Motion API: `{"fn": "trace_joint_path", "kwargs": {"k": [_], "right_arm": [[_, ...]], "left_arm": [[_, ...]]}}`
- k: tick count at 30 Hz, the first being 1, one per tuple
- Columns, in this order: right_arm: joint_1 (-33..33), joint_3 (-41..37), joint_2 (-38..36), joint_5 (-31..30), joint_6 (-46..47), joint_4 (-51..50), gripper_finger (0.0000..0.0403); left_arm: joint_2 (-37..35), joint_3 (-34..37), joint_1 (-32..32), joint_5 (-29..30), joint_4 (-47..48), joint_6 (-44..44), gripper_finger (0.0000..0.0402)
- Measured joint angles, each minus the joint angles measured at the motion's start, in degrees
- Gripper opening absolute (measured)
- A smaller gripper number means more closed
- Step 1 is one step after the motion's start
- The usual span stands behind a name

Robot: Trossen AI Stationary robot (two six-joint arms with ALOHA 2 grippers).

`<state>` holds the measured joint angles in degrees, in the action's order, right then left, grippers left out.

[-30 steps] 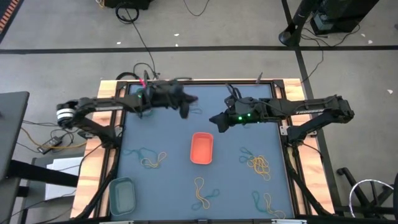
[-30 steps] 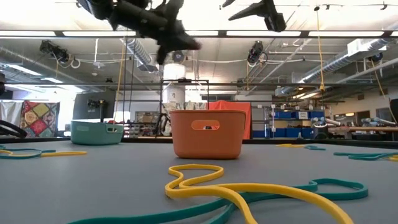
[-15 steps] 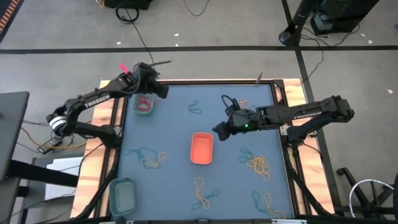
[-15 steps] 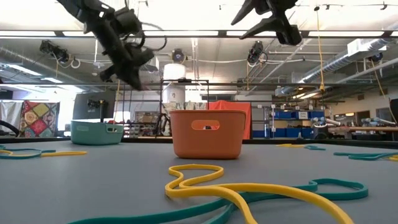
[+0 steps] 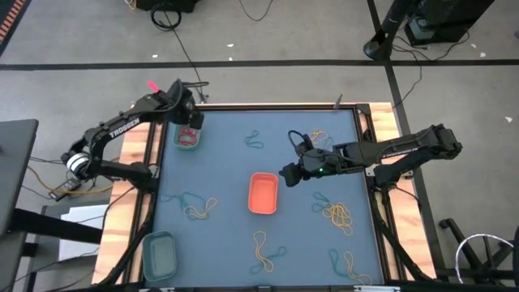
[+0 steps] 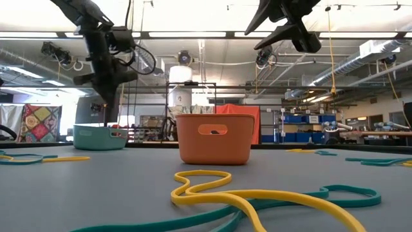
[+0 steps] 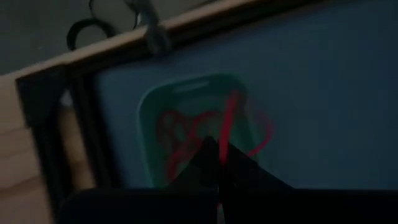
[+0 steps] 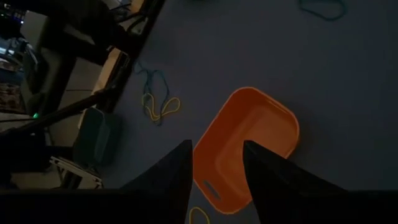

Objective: Sort rubber bands into baskets
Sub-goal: Put the red rubber band into the green bin, then put the yellow rubber band into the orange bin

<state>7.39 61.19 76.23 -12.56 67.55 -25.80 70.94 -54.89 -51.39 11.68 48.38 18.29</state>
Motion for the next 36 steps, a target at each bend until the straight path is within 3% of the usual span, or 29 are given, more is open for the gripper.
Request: {"fn": "trace_joint_path", "kwargs": {"k": [8,19,23,32,36], "right_arm": [[0.0,0.0,0.0,-0.8,-0.2,-1.8,0.0154],[0.1,0.0,0.0,-0.9,0.4,-3.1,0.0154],[0.1,0.0,0.0,0.0,0.4,-4.6,0.0154],[2.0,0.0,0.0,2.1,0.4,-12.2,0.0154],[3.9,0.0,0.0,0.4,0.9,-20.4,0.0154]], "left_arm": [[0.0,0.0,0.0,7.6,6.9,-0.1,0.0009],[0.0,0.0,0.0,7.7,7.2,1.8,0.003],[0.0,0.0,0.0,4.8,5.8,1.9,0.0037],[0.0,0.0,0.0,1.8,1.3,-1.4,0.0128],[0.0,0.0,0.1,1.6,1.9,-3.3,0.0152]]}}
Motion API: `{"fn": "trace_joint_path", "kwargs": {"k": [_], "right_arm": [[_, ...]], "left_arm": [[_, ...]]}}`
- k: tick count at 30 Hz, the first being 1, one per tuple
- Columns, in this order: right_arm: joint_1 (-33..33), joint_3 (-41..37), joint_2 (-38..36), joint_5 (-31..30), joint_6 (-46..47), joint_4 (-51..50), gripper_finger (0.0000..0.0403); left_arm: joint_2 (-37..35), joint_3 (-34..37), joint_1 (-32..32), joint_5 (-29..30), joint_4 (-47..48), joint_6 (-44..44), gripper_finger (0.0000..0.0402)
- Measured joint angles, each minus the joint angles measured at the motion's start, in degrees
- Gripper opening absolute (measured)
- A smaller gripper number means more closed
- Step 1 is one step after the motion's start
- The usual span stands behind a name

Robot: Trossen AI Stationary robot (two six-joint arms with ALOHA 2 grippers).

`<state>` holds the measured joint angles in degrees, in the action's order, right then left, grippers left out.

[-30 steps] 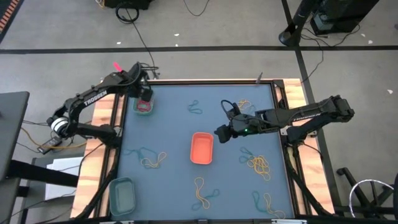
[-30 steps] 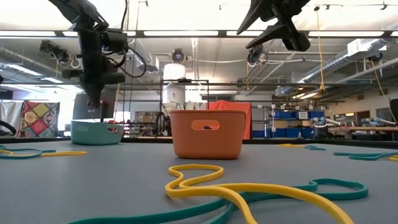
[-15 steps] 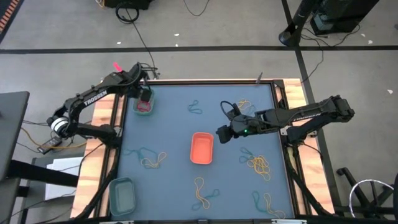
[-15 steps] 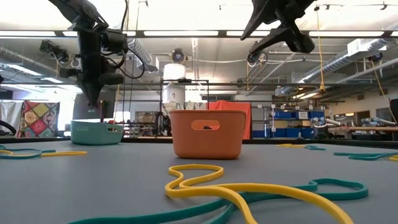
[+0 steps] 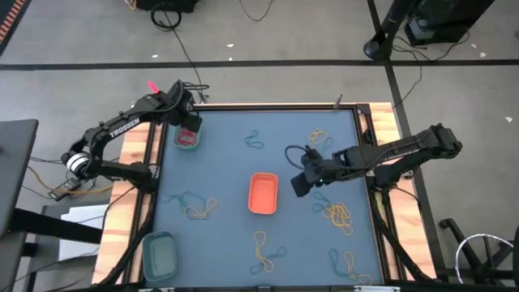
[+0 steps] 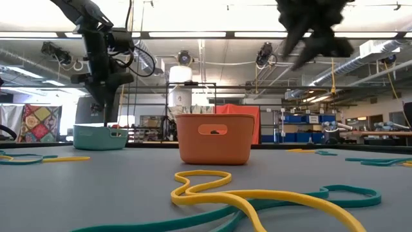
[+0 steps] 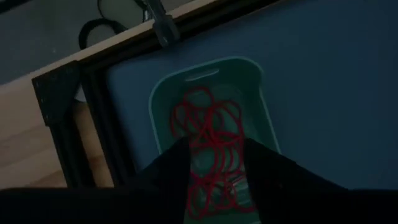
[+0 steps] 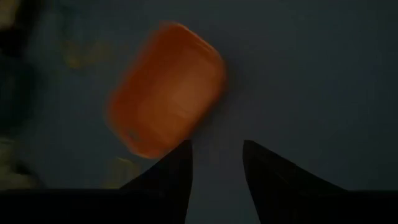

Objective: Sort rubber bands into baskets
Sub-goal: Put the yellow rubber band into the orange bin

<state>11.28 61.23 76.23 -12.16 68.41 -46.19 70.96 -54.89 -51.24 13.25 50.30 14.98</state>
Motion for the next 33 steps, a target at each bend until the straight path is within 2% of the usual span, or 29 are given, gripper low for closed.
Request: {"fn": "trace_joint_path", "kwargs": {"k": [5,8,11,13,17,25,29,33], "right_arm": [[-0.3,0.0,0.0,-0.5,0.9,-14.9,0.0154],[-3.0,-1.9,0.0,0.6,-0.4,-18.5,0.0154],[-5.3,-6.1,0.0,5.5,-2.5,-17.2,0.0154],[-5.6,-9.6,0.0,9.9,-2.6,-15.2,0.0154],[-1.8,-14.2,0.0,15.6,-0.6,-14.5,0.0154],[8.9,-15.9,-0.5,15.1,6.8,-16.2,0.0154],[10.9,-19.9,-0.5,15.0,9.7,-15.5,0.0154],[11.7,-24.1,-0.5,15.9,10.7,-9.8,0.015]], "left_arm": [[0.0,0.0,0.1,-0.5,2.0,1.8,0.0152],[0.0,0.0,0.8,-4.2,2.8,3.4,0.0152],[0.0,0.0,3.1,-8.0,2.8,1.7,0.0152],[-0.3,0.0,5.6,-8.3,2.8,0.6,0.0152],[-2.5,0.0,12.6,-7.0,2.1,2.0,0.0152],[-5.3,0.0,26.5,-7.8,-7.1,8.3,0.0152],[-4.9,0.0,32.1,-8.0,-13.7,10.3,0.0152],[-4.3,0.0,35.9,-8.0,-19.2,10.8,0.0152]]}}
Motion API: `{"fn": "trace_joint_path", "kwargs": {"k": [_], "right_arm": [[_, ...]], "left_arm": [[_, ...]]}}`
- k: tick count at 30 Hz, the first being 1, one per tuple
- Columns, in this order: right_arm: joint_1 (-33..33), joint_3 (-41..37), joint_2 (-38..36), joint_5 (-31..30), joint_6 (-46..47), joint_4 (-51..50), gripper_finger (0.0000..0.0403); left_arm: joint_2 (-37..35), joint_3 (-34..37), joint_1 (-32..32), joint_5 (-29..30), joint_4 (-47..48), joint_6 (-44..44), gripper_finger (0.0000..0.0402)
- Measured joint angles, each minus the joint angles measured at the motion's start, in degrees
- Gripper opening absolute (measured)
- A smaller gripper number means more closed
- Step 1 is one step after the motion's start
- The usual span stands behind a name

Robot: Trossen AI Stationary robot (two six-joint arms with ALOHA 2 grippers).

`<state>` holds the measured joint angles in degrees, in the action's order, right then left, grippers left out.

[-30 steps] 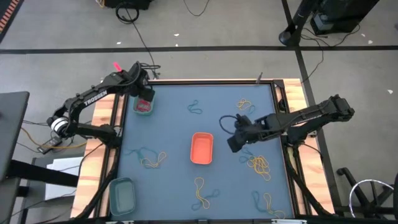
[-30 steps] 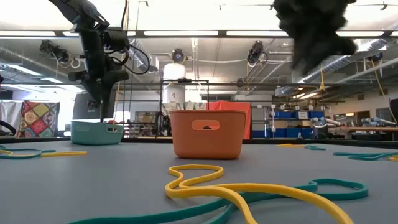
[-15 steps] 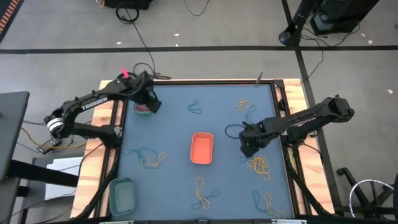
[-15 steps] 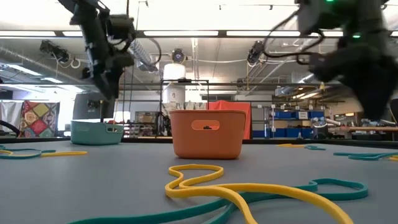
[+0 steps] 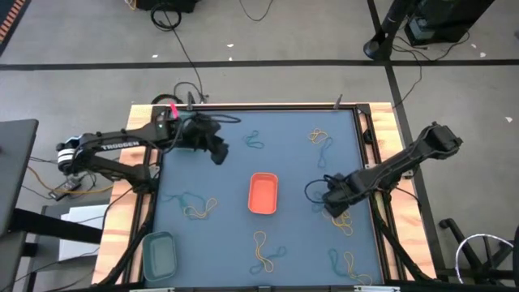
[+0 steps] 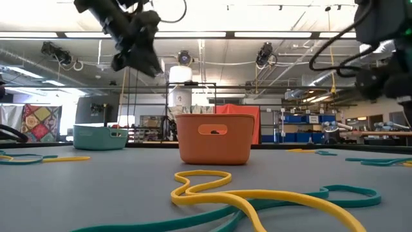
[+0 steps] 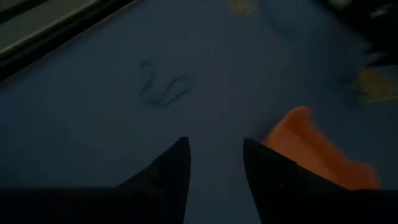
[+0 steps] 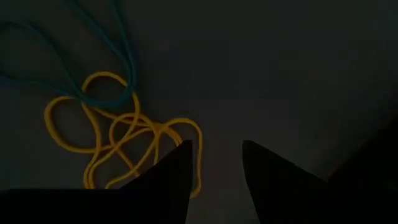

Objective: Sort rubber bands into baskets
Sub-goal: Put the yellow rubber band into the orange bin

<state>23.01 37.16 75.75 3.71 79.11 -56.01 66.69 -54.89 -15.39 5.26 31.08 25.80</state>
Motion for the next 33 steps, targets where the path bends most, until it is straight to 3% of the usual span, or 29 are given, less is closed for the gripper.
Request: {"fn": "trace_joint_path", "kwargs": {"k": [8,14,17,26,33], "right_arm": [[0.7,-6.0,-0.2,0.8,-0.9,8.0,0.0118],[0.7,-6.6,-0.2,0.8,-4.6,8.3,0.0026],[0.7,-6.0,0.0,0.9,-5.8,7.6,0.001],[1.0,7.4,-2.6,-2.9,-7.6,-5.2,0.0004],[-0.1,17.7,-3.3,-8.7,-12.5,-0.8,0.0002]], "left_arm": [[0.2,0.0,3.9,0.0,-6.9,0.1,0.0151],[0.4,0.0,4.9,0.0,-9.8,0.1,0.0151],[0.4,0.0,5.0,0.0,-11.4,0.4,0.0151],[0.4,0.0,5.0,0.0,-12.4,0.4,0.0151],[0.5,0.0,5.0,0.0,-13.1,0.3,0.0151]]}}
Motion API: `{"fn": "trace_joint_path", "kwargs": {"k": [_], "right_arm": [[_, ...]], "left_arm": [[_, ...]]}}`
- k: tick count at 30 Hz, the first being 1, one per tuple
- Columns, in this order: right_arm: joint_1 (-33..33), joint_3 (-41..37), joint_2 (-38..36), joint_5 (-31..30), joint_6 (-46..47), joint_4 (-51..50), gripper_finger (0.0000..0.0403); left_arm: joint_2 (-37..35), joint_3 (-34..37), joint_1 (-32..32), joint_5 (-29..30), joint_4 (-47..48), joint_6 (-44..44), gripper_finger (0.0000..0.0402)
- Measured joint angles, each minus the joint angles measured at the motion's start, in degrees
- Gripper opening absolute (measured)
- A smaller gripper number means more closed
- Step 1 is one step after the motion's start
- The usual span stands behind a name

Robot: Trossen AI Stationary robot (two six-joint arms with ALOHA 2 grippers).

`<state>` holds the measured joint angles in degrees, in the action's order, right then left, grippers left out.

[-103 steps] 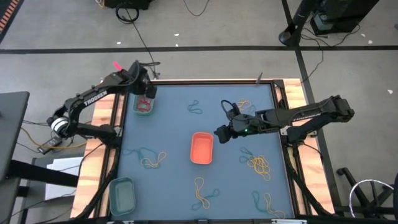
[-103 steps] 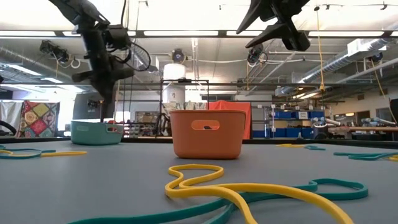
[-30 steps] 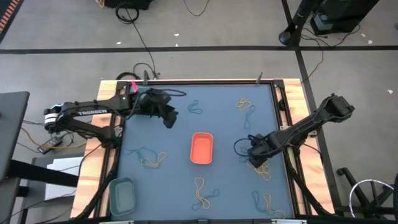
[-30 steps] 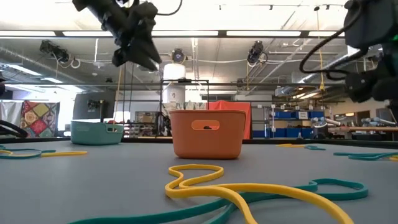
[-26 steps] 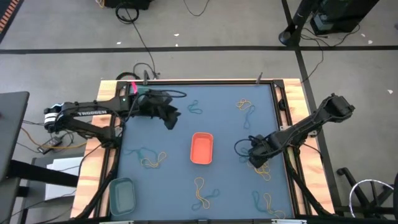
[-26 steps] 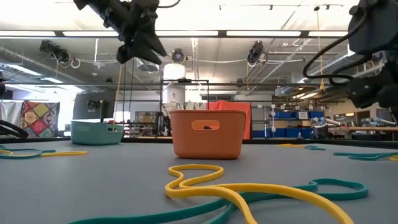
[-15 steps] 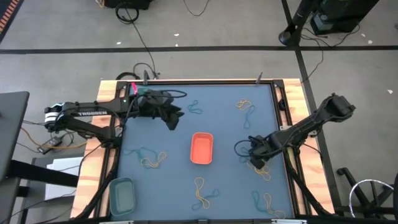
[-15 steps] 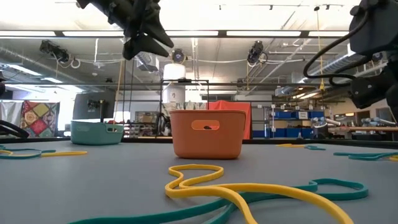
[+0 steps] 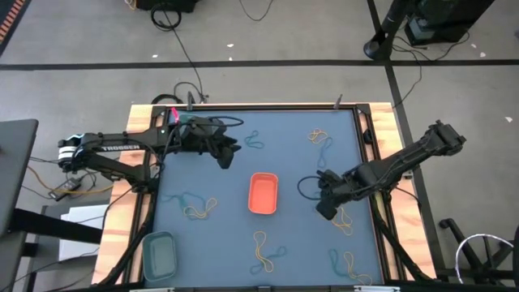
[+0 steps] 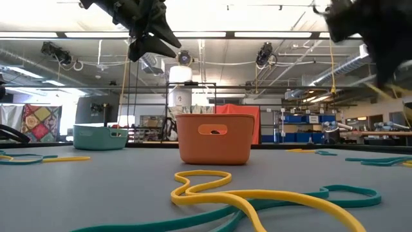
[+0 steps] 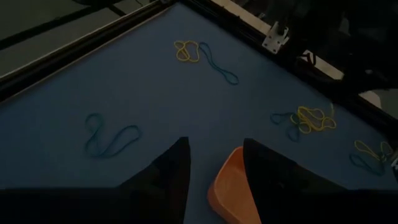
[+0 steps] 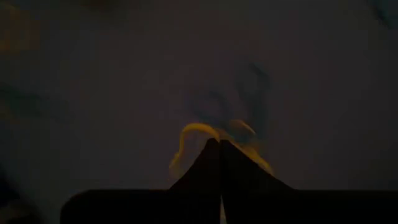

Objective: Sort rubber bands into baskets
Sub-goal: Put the yellow rubber band into the orange bin

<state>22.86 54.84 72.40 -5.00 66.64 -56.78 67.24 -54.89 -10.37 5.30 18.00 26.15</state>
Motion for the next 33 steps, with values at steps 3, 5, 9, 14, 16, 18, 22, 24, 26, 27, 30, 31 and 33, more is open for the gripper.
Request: {"fn": "trace_joint_path", "kwargs": {"k": [3,5,9,14,16,18,22,24,26,27,30,31,33], "right_arm": [[-1.1,2.1,0.0,-1.7,-2.4,4.9,0.0002],[-2.0,3.5,0.0,-3.0,-4.1,8.5,0.0002],[-4.2,5.1,0.0,-5.2,-7.9,15.2,0.0002],[-7.5,5.2,0.3,-5.5,-13.5,24.3,0.0002],[-9.4,5.3,1.1,-4.7,-16.0,26.5,0.0002],[-11.7,5.3,2.6,-2.3,-17.7,28.2,0.0002],[-15.1,5.3,6.0,1.9,-21.1,32.0,0.0002],[-16.2,5.3,7.8,3.4,-22.3,33.3,0.0002],[-17.2,5.2,9.7,4.8,-23.3,35.3,0.0002],[-17.5,5.2,10.7,5.4,-23.6,36.4,0.0002],[-18.3,5.2,13.9,7.6,-24.7,39.2,0.0002],[-18.5,5.3,15.1,7.8,-24.8,39.6,0.0002],[-19.0,5.3,17.5,7.8,-24.0,39.5,0.0007]], "left_arm": [[0.1,0.0,0.0,0.0,-0.6,-0.1,0.0151],[0.1,0.0,0.0,0.0,-0.8,-0.2,0.0151],[0.1,0.0,0.0,0.0,-0.7,0.1,0.0151],[0.1,0.0,0.0,-0.7,-0.5,1.5,0.0151],[0.1,0.0,0.2,-0.8,-0.5,1.5,0.0151],[0.1,0.0,0.4,-0.8,-0.7,1.5,0.0151],[0.1,0.0,0.9,-1.0,-0.6,1.9,0.0152],[0.1,0.0,1.5,-0.9,-0.8,1.9,0.0152],[0.1,0.0,2.3,-1.0,-0.8,1.9,0.0152],[0.1,0.0,2.8,-1.0,-0.8,1.9,0.0152],[0.1,0.0,4.1,-0.4,-0.8,1.6,0.0152],[0.1,0.0,4.6,-0.1,-0.8,1.4,0.0152],[0.1,0.0,5.1,0.7,-0.9,1.4,0.0152]]}}
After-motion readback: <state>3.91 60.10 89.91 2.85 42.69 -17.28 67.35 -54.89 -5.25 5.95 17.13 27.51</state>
